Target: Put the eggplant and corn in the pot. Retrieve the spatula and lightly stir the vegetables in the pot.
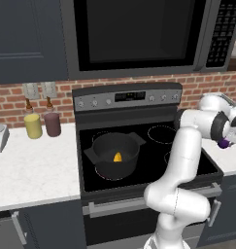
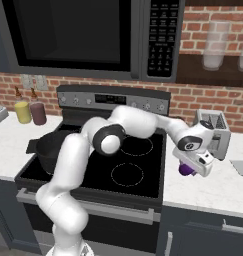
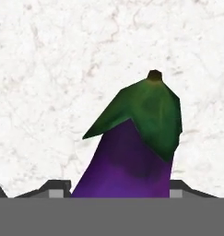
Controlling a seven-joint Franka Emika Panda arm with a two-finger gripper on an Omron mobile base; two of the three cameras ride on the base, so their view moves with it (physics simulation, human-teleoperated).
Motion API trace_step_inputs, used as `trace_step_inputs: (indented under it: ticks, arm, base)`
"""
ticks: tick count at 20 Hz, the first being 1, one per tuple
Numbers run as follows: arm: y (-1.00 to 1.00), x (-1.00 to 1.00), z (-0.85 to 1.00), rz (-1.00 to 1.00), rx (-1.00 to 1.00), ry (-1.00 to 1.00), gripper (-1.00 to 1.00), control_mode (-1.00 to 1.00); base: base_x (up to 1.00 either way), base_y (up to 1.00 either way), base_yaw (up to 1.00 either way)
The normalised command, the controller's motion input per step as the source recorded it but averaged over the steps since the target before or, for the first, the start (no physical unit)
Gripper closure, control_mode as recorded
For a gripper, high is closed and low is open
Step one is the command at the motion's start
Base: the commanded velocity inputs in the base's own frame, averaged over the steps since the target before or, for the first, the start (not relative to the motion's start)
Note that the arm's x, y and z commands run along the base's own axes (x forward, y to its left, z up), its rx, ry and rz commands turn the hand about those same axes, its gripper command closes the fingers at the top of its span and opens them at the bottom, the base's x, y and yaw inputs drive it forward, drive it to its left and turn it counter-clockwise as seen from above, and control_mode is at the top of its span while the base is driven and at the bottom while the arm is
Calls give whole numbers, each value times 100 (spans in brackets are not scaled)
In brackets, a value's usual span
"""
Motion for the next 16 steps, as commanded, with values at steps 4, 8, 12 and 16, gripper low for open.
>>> trace_step_inputs:
  ticks: [4, 8, 12, 16]
  arm:
    - [63, -80, 53, 0, 0, -11, 100, -100]
    - [87, -79, 76, 0, 0, -15, 100, -100]
    - [100, -64, 94, 0, 0, -13, 100, -100]
    - [100, -56, 100, 0, 0, -6, 100, -100]
  base:
    - [0, 0, 0]
    - [0, 0, 0]
    - [0, 0, 0]
    - [0, 0, 0]
